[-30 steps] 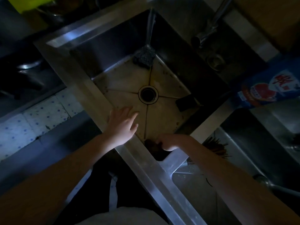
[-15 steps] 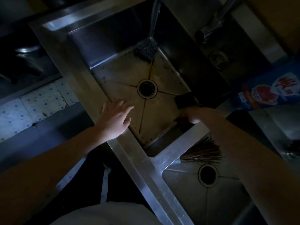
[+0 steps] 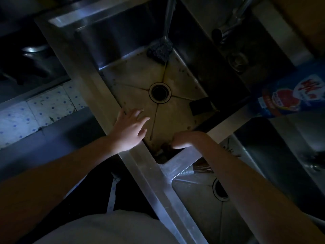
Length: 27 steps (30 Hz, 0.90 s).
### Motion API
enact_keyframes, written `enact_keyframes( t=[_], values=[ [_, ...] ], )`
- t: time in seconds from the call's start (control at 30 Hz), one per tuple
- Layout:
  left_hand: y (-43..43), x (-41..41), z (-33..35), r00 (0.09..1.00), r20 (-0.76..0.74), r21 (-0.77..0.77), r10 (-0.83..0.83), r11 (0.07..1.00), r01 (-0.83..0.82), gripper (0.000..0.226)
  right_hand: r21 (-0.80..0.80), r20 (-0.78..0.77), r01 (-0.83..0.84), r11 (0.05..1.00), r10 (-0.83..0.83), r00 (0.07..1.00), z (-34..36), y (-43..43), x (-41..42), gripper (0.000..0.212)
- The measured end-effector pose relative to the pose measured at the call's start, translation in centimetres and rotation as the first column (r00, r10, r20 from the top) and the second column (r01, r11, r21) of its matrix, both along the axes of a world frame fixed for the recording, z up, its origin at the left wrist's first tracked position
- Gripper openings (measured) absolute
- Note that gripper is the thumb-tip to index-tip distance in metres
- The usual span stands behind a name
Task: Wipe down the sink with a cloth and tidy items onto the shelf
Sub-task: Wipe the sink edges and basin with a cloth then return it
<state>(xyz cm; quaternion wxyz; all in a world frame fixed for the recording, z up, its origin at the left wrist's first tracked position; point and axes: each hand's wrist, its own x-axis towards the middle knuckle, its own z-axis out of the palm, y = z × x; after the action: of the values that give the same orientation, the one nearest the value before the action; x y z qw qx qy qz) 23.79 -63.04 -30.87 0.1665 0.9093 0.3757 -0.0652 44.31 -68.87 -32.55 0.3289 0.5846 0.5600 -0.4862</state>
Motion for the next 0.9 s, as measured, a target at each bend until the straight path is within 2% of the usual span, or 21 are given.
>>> enact_keyframes(
  t=[0.1, 0.17, 0.27, 0.4, 0.57, 0.6, 0.73, 0.8, 0.9],
  values=[
    [0.1, -0.1, 0.0, 1.0, -0.006, -0.005, 0.004, 1.0, -0.004, 0.042, -0.05, -0.055, -0.035, 0.998, 0.032, 0.998, -0.4, -0.2, -1.1, 0.029],
    [0.2, -0.1, 0.0, 1.0, -0.006, -0.007, 0.011, 1.0, -0.011, 0.042, -0.074, -0.031, -0.076, 0.994, 0.074, 0.997, -0.4, 0.4, -0.2, 0.029],
    [0.5, -0.1, 0.0, 1.0, -0.013, -0.008, 0.027, 1.0, -0.028, 0.043, -0.076, 0.1, -0.101, 0.992, 0.108, 0.989, -0.1, 1.7, 3.4, 0.038],
    [0.9, 0.0, 0.2, 0.998, -0.016, -0.015, 0.054, 0.998, -0.054, 0.042, 0.029, 0.279, -0.063, 0.998, 0.053, 0.959, -0.5, 3.1, 10.3, 0.044],
    [1.4, 0.5, 0.5, 0.998, -0.027, -0.022, 0.062, 0.998, -0.063, 0.04, 0.089, 0.404, 0.022, 0.996, -0.056, 0.913, -0.8, 4.3, 16.7, 0.022],
    [1.5, 0.5, 0.5, 0.998, -0.036, -0.02, 0.061, 0.998, -0.061, 0.04, 0.108, 0.414, 0.035, 0.994, -0.077, 0.907, -1.0, 4.3, 17.2, 0.026],
    [1.3, 0.9, 0.4, 0.998, -0.045, -0.02, 0.046, 0.999, -0.047, 0.038, 0.057, 0.357, 0.039, 0.998, -0.057, 0.932, -2.4, 3.6, 15.5, 0.056],
    [1.2, 1.6, 0.6, 0.999, -0.037, -0.021, 0.034, 0.999, -0.034, 0.038, 0.002, 0.3, 0.059, 0.998, -0.057, 0.952, -2.3, 3.2, 12.6, 0.056],
    [1.4, 2.7, 0.9, 1.0, -0.023, -0.016, 0.018, 1.0, -0.018, 0.037, -0.048, 0.186, 0.041, 0.998, -0.031, 0.982, -2.1, 2.4, 7.2, 0.04]
  ],
)
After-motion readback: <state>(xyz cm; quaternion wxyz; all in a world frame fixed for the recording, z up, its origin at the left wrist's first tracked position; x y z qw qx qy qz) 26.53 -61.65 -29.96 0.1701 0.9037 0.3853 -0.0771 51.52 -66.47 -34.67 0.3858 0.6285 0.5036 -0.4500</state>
